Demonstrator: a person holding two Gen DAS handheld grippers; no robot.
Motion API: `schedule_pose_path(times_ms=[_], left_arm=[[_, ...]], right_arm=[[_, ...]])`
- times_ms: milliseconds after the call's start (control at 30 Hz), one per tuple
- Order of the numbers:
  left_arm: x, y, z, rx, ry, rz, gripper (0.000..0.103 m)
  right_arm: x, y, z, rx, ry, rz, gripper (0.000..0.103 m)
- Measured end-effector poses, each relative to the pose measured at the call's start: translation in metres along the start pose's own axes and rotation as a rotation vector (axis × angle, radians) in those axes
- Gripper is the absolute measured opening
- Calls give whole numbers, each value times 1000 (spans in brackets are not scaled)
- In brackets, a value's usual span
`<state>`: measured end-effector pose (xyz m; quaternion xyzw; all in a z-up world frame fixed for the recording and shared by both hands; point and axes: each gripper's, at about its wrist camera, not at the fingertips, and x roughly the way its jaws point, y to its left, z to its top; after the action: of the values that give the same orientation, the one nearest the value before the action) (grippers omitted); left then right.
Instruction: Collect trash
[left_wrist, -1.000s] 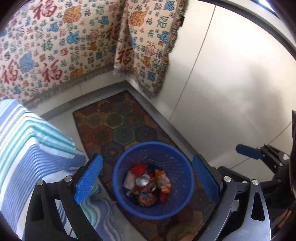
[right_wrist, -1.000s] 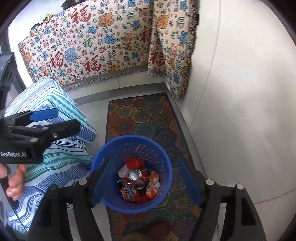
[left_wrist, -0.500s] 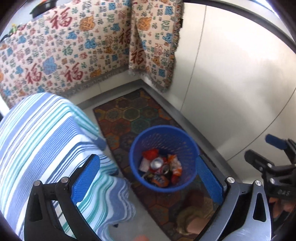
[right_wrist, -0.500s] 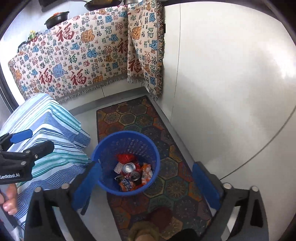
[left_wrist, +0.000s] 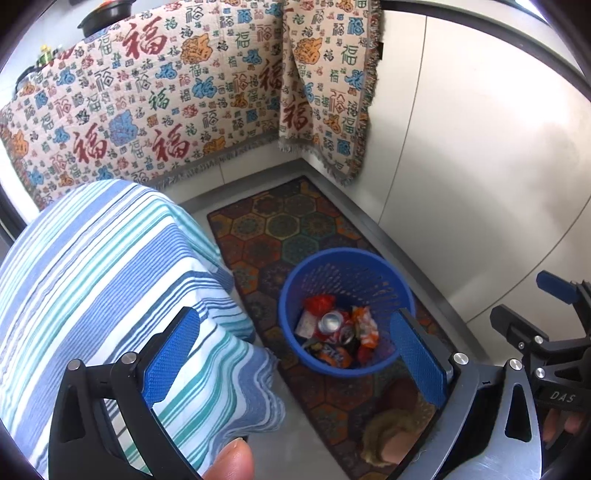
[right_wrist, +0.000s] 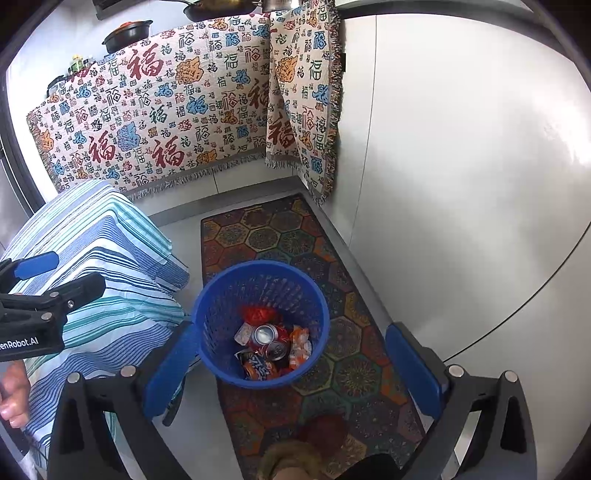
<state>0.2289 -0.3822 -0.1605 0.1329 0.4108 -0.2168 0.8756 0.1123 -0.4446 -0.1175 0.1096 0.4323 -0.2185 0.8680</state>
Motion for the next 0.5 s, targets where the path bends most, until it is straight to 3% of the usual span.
schedule_pose_path(times_ms=[500], left_arm=[[-2,-2,1,3,-1,10,103]], right_arm=[[1,-1,1,-8,-1,-6,102]])
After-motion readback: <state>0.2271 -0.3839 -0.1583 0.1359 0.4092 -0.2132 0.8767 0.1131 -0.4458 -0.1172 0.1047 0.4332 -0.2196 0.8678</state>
